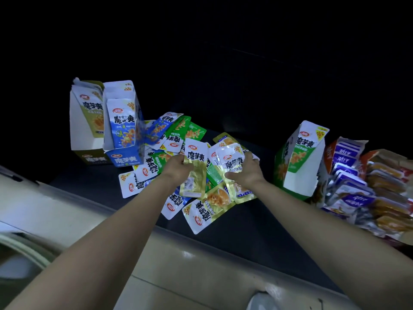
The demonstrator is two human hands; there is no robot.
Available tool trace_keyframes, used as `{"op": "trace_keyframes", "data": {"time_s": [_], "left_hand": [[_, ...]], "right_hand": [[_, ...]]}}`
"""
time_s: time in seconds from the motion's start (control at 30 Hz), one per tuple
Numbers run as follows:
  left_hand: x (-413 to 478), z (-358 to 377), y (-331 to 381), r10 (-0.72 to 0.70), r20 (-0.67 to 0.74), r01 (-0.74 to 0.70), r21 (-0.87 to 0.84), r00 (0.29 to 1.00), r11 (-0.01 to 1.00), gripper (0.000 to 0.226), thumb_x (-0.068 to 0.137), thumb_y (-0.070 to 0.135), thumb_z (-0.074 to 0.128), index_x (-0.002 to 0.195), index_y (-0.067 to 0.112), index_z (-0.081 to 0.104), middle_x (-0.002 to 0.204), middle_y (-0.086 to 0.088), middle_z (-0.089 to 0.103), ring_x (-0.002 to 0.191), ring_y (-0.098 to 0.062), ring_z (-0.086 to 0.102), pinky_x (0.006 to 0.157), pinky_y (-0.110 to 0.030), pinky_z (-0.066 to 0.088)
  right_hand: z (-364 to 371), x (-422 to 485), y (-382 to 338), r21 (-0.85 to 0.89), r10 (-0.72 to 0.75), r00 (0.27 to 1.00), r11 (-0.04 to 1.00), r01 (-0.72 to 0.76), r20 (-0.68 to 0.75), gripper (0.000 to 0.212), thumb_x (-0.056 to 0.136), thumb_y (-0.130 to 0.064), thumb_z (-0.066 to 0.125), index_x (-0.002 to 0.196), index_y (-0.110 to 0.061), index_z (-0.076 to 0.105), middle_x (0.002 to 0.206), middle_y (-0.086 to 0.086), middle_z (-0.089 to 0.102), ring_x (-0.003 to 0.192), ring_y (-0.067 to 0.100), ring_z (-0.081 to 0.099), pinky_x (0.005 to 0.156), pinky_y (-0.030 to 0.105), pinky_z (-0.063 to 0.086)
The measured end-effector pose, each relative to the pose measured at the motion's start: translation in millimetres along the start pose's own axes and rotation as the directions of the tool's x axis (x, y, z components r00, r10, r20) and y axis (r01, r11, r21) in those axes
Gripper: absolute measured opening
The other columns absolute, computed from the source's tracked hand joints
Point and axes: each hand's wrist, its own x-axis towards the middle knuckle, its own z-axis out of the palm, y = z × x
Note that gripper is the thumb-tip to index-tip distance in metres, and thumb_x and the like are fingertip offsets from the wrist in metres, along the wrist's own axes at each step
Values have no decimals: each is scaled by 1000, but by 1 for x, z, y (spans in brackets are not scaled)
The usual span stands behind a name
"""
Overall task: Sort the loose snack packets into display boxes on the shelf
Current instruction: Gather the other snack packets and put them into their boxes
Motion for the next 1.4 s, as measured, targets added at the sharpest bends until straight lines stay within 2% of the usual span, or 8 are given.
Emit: {"op": "trace_keyframes", "data": {"time_s": [0.3,0.4,0.57,0.77,0.9,1.03,1.2,1.4], "left_hand": [[-2,0,3,-13,3,13,-25,1000,1000,60,102,19,49,153,5,22,157,-12,29,140,-32,33,111,-41,31],[-3,-2,4,-29,-8,28,-62,1000,998,56,102,18,49,150,-1,27,153,-17,34,135,-34,39,108,-41,34],[-6,-7,8,-30,-72,11,-251,997,968,56,104,16,44,154,8,20,159,-10,24,142,-30,31,112,-41,28],[-26,-5,34,-39,-110,-16,-461,993,887,49,106,39,30,152,25,29,155,-1,35,138,-27,37,111,-48,31],[-31,-16,29,42,-63,-66,-463,997,884,68,95,70,24,149,30,32,146,8,39,132,-18,40,113,-48,32],[-40,-35,25,55,-231,-136,-355,971,925,59,101,56,24,147,21,37,154,-4,27,143,-24,28,117,-44,23],[-49,-78,3,166,-471,-277,-179,866,944,29,103,40,35,84,24,50,126,-8,41,127,-28,38,111,-46,29],[-32,-141,-63,300,-660,11,423,689,906,35,93,18,51,128,18,56,145,-3,46,130,-30,32,99,-39,30]], "right_hand": [[-5,4,-3,-255,49,998,965,-55,-31,75,75,-49,78,132,-10,46,140,9,41,129,30,38,102,39,39],[-11,5,0,191,-20,999,981,28,-40,59,79,-29,80,124,-8,50,120,8,59,109,25,57,84,33,49],[-31,-1,-20,757,-46,999,653,25,7,32,84,-15,75,109,-3,59,95,11,68,85,26,67,74,41,59],[2,-10,-59,796,-214,945,601,-74,249,103,56,-46,92,139,-10,42,121,11,67,107,23,67,102,51,47],[20,-15,-88,848,-316,898,519,-107,307,52,91,-19,67,137,-9,45,124,12,66,108,26,67,89,41,55],[29,-24,-114,827,-392,834,548,-127,388,37,97,-7,54,133,0,51,122,19,65,103,29,65,93,44,53],[40,-27,-150,815,-431,814,573,-85,388,39,94,-9,60,131,-4,50,102,9,71,84,19,70,83,39,57],[56,-7,-203,845,-413,867,535,-15,277,77,86,-22,72,148,-18,26,146,10,47,128,26,51,112,54,35]]}}
